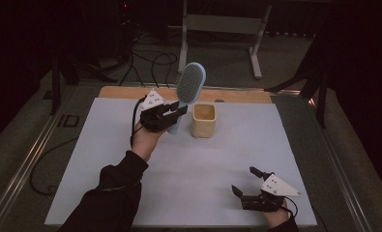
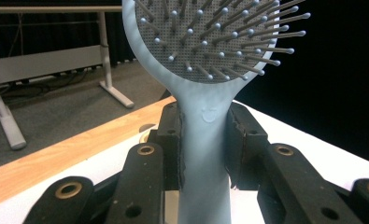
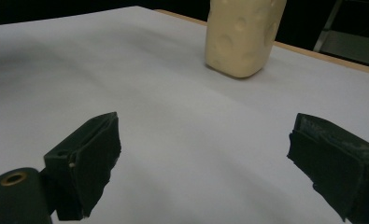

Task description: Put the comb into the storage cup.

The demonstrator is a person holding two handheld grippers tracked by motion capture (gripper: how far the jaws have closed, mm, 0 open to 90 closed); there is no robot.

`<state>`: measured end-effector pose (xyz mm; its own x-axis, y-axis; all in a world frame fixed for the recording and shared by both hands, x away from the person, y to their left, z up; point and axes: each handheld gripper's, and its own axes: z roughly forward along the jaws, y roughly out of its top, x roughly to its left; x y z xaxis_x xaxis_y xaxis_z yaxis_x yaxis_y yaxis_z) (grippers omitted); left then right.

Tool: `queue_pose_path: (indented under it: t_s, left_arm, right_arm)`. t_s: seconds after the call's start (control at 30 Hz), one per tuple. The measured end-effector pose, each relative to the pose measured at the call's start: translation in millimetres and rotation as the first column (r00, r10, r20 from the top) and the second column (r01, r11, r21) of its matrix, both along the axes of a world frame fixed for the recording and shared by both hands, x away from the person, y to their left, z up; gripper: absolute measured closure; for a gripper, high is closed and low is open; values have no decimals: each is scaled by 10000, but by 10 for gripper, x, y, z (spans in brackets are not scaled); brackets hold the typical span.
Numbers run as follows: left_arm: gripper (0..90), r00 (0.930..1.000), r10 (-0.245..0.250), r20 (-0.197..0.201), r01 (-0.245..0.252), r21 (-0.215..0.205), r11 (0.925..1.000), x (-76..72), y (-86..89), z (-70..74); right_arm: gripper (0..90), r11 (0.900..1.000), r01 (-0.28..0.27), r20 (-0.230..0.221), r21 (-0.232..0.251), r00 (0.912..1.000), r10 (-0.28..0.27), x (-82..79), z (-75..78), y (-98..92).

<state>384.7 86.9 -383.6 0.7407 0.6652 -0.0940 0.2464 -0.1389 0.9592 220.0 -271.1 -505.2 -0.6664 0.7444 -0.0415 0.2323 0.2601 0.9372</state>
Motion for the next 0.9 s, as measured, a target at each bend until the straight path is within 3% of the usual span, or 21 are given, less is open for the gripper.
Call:
queue_pose_path:
  t_s: [0.47,0.9]
  left_arm:
    - [703,9999,-56,-110,52,-351,9994,134,-198,18]
    - [702,9996,-268,-121,261,-530,9983,298,-396,124]
  right_arm:
    - [89,9999,-52,16,104,10000,52,1,8,3]
    - [89,9999,-2,-27,143,10000,2,8,10,-9]
